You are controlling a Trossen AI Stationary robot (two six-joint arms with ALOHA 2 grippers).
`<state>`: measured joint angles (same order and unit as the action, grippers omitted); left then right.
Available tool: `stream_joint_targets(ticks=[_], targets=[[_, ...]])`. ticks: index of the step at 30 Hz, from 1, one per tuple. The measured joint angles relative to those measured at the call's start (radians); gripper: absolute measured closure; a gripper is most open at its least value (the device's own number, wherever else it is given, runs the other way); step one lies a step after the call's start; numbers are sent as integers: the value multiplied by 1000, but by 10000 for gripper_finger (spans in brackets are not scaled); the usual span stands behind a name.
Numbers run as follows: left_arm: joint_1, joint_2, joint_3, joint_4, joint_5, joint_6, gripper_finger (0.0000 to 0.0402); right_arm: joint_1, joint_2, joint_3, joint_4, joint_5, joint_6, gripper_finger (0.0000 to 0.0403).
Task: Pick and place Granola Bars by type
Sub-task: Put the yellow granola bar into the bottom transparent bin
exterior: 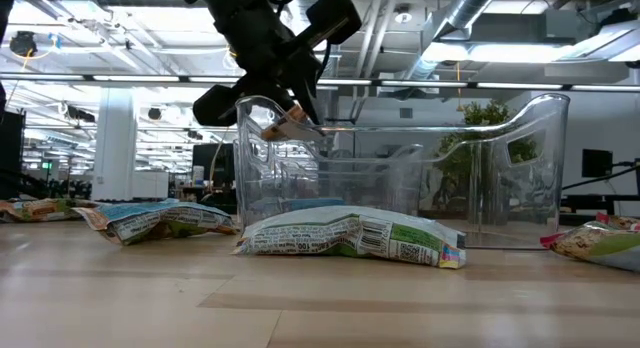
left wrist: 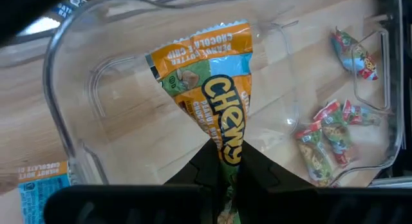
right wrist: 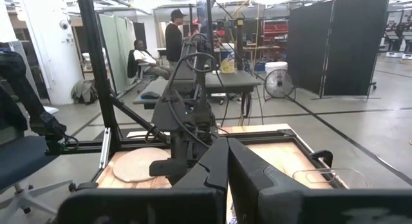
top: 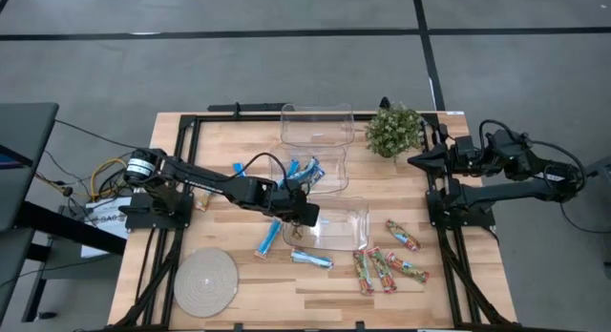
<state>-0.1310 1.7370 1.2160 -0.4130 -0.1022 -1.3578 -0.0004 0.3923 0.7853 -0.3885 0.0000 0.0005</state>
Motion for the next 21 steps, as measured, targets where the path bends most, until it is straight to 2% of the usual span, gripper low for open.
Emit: stream_joint_targets(ticks=[21], targets=[[13,35,2,6,16,-26,384,0,0,0,0,0,0,403]])
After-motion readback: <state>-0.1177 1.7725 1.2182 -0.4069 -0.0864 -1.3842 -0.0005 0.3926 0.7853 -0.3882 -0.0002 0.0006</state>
